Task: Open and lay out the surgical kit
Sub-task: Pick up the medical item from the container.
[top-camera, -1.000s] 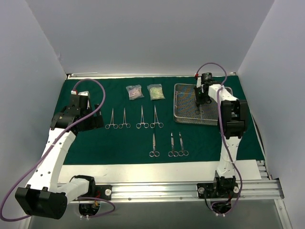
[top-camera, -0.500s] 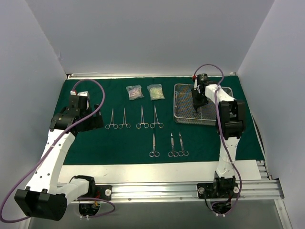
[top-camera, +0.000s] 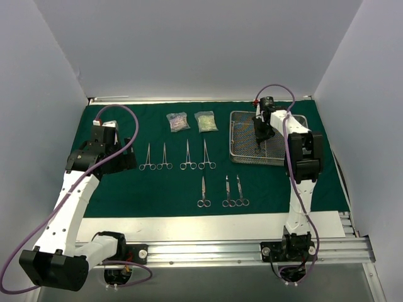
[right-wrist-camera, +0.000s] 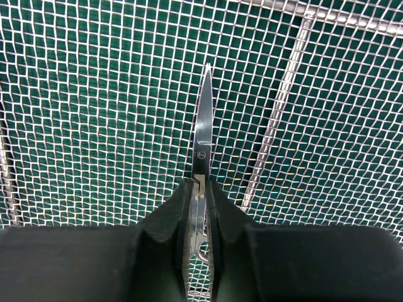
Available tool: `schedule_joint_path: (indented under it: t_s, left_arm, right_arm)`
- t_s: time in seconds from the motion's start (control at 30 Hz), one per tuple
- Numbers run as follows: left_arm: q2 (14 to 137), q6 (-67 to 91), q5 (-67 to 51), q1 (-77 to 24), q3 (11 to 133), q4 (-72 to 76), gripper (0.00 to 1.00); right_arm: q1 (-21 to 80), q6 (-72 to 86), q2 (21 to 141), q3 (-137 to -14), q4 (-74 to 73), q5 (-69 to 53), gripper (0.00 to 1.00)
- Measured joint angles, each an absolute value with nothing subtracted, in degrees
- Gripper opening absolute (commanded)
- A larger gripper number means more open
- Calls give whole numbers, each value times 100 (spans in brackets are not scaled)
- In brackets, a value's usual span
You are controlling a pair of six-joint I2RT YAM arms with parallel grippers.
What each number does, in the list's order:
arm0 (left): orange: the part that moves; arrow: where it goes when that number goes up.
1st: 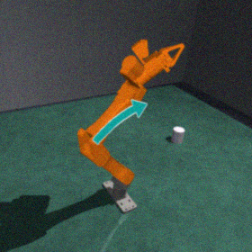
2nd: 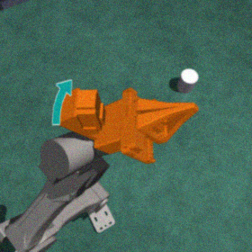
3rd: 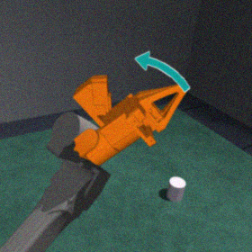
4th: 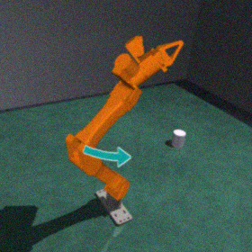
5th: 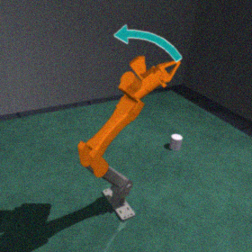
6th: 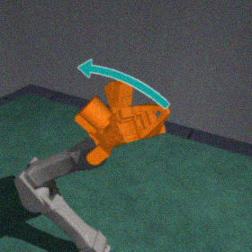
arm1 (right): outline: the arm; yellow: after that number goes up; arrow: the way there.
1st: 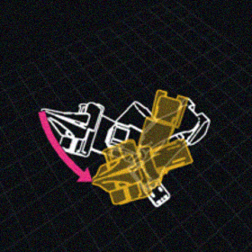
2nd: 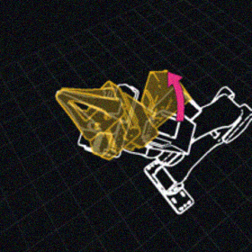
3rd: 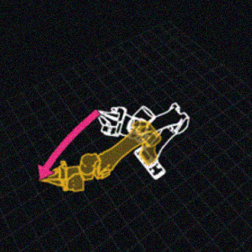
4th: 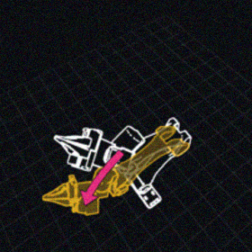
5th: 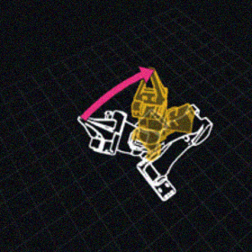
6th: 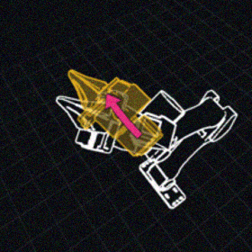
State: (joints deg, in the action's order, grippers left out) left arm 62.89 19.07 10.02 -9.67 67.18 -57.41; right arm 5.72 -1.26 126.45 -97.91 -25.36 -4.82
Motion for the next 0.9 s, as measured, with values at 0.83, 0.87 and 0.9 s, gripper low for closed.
schedule_joint_path:
  t_s: [0.83,0.87,0.9]
  left_arm:
    - [6187,1903,1004,-967,6755,-5815,94]
    - [6187,1903,1004,-967,6761,-5817,94]
    - [6187,1903,1004,-967,6766,-5813,94]
  right_arm:
    - [816,486,11179,-10068,-3299,137,0]
    - [895,567,11063,-10068,-3334,150,0]
    - [993,644,10945,-10062,-3365,172,0]
